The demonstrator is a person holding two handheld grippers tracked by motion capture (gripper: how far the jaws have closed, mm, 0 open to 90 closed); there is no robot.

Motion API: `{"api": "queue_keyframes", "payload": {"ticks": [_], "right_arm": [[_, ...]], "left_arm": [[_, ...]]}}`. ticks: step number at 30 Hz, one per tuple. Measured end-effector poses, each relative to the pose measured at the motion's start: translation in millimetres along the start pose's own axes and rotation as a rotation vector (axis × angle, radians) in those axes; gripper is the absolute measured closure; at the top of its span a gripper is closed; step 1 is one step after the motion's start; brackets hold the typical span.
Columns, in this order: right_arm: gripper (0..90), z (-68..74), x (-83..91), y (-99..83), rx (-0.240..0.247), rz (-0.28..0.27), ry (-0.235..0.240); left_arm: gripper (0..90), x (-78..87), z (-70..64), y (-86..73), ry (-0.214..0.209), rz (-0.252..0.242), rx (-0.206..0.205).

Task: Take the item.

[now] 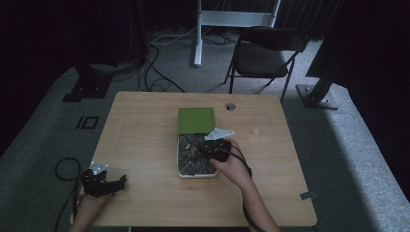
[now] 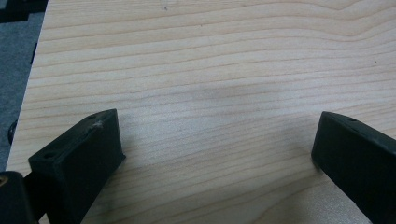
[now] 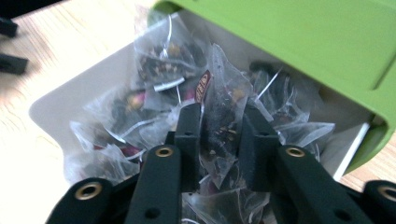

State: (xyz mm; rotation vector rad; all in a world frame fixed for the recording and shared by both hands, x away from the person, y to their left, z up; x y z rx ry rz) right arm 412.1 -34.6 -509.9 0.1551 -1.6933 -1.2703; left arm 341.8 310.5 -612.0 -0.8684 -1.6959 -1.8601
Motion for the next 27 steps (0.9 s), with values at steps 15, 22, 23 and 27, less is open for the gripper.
{"api": "queue_keyframes", "payload": {"ticks": [15, 22, 23, 27], "right_arm": [[76.9, 8.0, 19.7, 16.3, -0.024, -0.082, 0.053], [77.0, 7.0, 29.0, 21.2, -0.038, -0.127, 0.054], [77.0, 6.3, 30.8, 21.6, -0.04, -0.131, 0.05], [77.1, 1.7, 38.5, 23.9, -0.045, -0.156, 0.037]], "left_arm": [[2.3, -0.1, -0.1, 0.1, 0.0, -0.001, 0.001], [2.3, 0.0, -0.1, 0.1, 0.0, -0.001, 0.001], [2.3, -0.1, -0.1, 0.1, 0.0, -0.001, 0.001], [2.3, -0.1, -0.1, 0.1, 0.0, -0.001, 0.001]]}}
Point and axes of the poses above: each handheld gripper's, and its own axes: x roughly backward along the jaws, y roughly out of its top, z roughly to its left, the point moved 9 cm from there along -x, roughly forward along the jaws, and after that the axes turned 2 degrees about y, right-handed, at the moved point
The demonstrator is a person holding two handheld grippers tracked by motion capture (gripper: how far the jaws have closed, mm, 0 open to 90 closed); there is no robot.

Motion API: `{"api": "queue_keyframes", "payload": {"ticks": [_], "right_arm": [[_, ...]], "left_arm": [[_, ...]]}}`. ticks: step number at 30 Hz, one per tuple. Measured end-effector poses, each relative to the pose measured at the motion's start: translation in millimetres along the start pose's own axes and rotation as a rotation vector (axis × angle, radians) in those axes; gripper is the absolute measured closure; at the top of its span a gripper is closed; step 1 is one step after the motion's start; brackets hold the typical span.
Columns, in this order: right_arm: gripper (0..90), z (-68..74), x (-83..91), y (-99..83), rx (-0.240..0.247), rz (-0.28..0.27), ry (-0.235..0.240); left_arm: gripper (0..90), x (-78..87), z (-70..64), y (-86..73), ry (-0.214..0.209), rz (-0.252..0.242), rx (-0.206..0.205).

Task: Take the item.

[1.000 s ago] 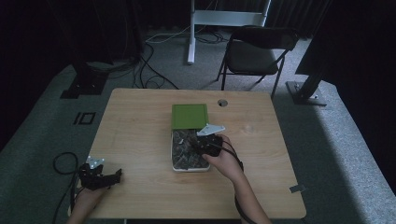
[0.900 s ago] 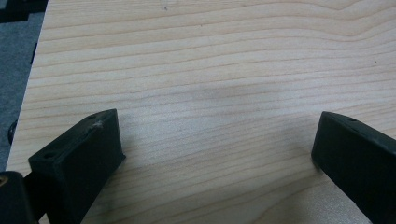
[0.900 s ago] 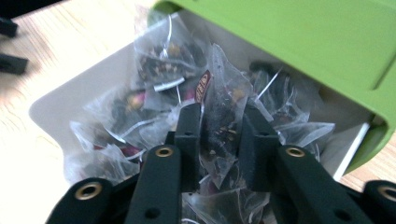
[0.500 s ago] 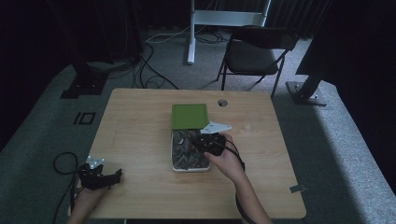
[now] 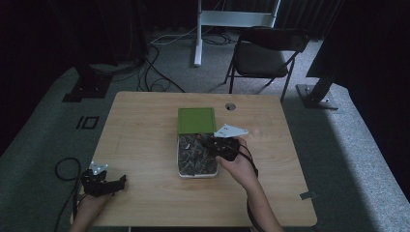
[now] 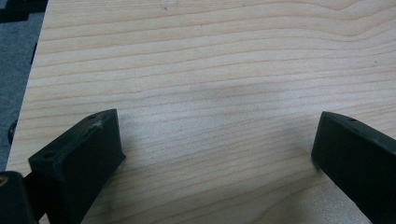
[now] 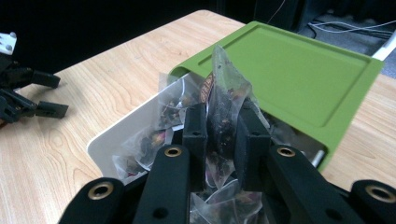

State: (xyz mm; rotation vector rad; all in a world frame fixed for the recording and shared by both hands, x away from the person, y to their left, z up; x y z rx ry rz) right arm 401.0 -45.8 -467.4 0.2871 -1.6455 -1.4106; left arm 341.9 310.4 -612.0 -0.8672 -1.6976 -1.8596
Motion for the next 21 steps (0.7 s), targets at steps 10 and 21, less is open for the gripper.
{"api": "queue_keyframes", "payload": {"ticks": [10, 21], "right_arm": [[77.2, -15.7, 13.5, 6.2, -0.032, -0.043, -0.043], [77.3, -35.9, 27.0, 6.8, -0.073, -0.058, -0.093]], "left_arm": [[2.3, 0.0, 0.0, 0.0, 0.0, 0.0, 0.0], [2.3, 0.0, 0.0, 0.0, 0.0, 0.0, 0.0]]}}
Point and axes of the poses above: each handheld gripper's, and its own axes: x roughly backward along the jaws, y roughly out of its top, z roughly to its left, the point moved 9 cm from there along -x, roughly forward along the jaws, and after that the axes turned 2 degrees about y, right-handed, at the moved point
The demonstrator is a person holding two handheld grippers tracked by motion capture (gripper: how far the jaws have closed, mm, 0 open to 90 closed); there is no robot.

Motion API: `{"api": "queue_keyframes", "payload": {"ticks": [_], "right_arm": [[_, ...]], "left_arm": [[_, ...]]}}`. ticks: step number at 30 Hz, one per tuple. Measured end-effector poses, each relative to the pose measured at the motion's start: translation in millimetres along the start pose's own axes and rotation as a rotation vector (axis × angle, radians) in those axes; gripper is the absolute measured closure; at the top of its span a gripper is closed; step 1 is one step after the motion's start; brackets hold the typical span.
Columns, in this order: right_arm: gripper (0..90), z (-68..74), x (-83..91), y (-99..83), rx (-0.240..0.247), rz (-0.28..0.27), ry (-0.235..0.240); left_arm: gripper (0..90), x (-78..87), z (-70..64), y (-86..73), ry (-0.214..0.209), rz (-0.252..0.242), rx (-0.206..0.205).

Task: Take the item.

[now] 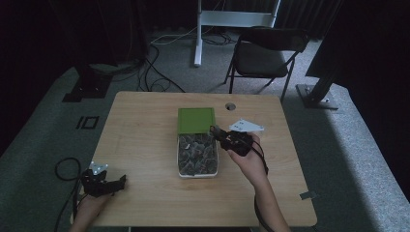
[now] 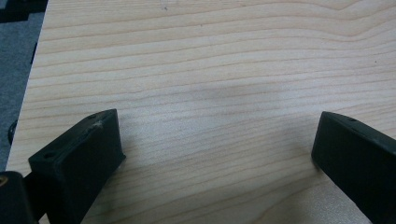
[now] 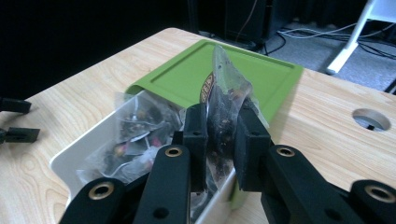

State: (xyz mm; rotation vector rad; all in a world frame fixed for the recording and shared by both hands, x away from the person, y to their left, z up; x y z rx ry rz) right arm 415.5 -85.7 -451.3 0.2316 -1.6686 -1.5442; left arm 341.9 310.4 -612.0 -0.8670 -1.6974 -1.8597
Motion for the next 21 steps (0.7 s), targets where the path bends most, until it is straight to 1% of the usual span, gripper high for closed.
{"api": "queue_keyframes", "payload": {"ticks": [2, 12, 15, 17, 18, 21], "right_arm": [[77.3, -3.7, 2.6, 1.3, -0.011, -0.015, 0.0], [77.4, -31.3, 18.2, 3.8, -0.03, -0.053, -0.075], [77.4, -40.6, 22.5, 1.9, -0.035, -0.051, -0.095], [77.4, -42.8, 23.5, 1.1, -0.039, -0.049, -0.102], [77.4, -50.0, 26.9, -0.7, -0.043, -0.049, -0.117], [77.4, -57.8, 31.3, -1.3, -0.049, -0.052, -0.135]], "left_arm": [[2.3, 0.0, 0.0, 0.0, 0.0, 0.0, 0.0], [2.3, 0.0, 0.0, 0.0, 0.0, 0.0, 0.0], [2.3, 0.0, 0.0, 0.0, 0.0, 0.0, 0.0], [2.3, 0.0, 0.0, 0.0, 0.0, 0.0, 0.0], [2.3, 0.0, 0.0, 0.0, 0.0, 0.0, 0.0], [2.3, 0.0, 0.0, 0.0, 0.0, 0.0, 0.0]]}}
Point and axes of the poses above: each handheld gripper's, and its own axes: x roughly backward along the jaws, y roughly out of its top, z roughly to its left, the point moved 9 cm from there along -x, roughly forward along the jaws, and after that the axes turned 2 degrees about y, right-handed, at the moved point
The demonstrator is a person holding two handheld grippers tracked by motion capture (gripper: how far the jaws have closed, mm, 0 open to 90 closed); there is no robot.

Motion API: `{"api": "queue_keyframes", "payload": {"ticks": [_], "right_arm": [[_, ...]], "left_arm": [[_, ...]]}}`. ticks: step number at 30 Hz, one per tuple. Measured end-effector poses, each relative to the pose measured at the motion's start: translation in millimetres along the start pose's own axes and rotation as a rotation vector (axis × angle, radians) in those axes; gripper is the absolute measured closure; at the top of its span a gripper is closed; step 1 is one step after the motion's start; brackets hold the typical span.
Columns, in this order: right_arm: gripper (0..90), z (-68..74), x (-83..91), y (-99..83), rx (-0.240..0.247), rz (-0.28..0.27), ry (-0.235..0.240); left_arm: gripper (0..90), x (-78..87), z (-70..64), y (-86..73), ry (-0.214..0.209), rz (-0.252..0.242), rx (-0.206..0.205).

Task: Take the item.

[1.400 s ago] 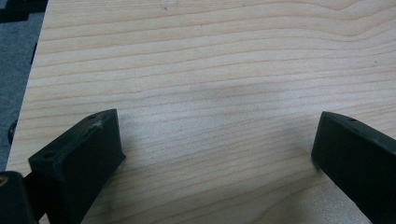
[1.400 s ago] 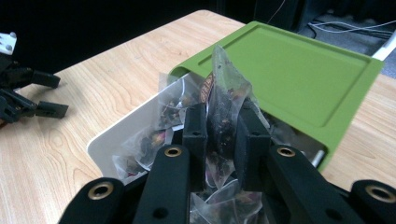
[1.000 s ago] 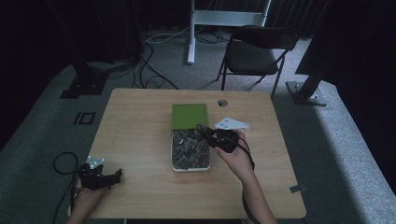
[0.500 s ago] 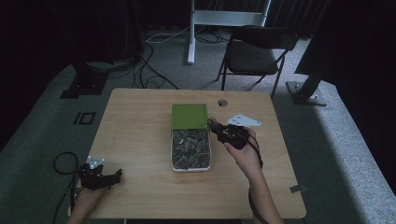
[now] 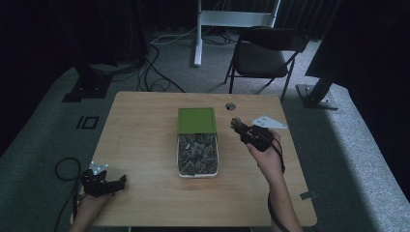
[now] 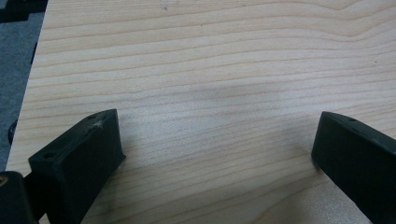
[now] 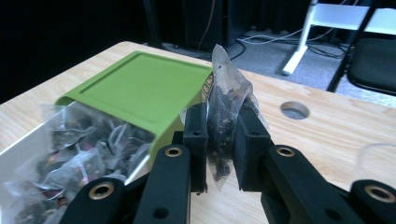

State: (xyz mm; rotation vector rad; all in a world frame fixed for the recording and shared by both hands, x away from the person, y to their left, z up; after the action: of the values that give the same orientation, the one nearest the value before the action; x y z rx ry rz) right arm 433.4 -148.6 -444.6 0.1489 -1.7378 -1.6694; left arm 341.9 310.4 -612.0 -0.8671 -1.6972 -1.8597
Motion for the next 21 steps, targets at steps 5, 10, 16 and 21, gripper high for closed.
{"api": "queue_keyframes", "payload": {"ticks": [5, 10, 16, 21], "right_arm": [[77.4, -14.2, 6.1, 1.6, -0.004, 0.0, -0.032], [77.4, -29.1, 12.2, 2.6, -0.016, -0.002, -0.063], [77.4, -45.5, 18.5, 1.8, -0.037, -0.012, -0.094], [77.3, -55.6, 22.0, 1.3, -0.029, -0.021, -0.123]], "left_arm": [[2.3, 0.0, 0.0, 0.0, 0.0, 0.0, 0.0], [2.3, 0.0, 0.0, 0.0, 0.0, 0.0, 0.0], [2.3, 0.0, 0.1, 0.0, 0.001, 0.0, -0.001], [2.3, 0.0, -0.1, 0.0, 0.0, 0.0, 0.0]]}}
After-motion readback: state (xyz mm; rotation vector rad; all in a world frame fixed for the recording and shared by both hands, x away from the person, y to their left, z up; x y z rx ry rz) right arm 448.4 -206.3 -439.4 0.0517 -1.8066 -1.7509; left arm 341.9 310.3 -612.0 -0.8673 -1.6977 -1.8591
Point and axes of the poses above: each handheld gripper's, and its own axes: x roughly backward along the jaws, y roughly out of its top, z roughly to its left, the point moved 9 cm from there along -x, roughly forward along the jaws, and after that the axes turned 2 degrees about y, right-handed, at the moved point
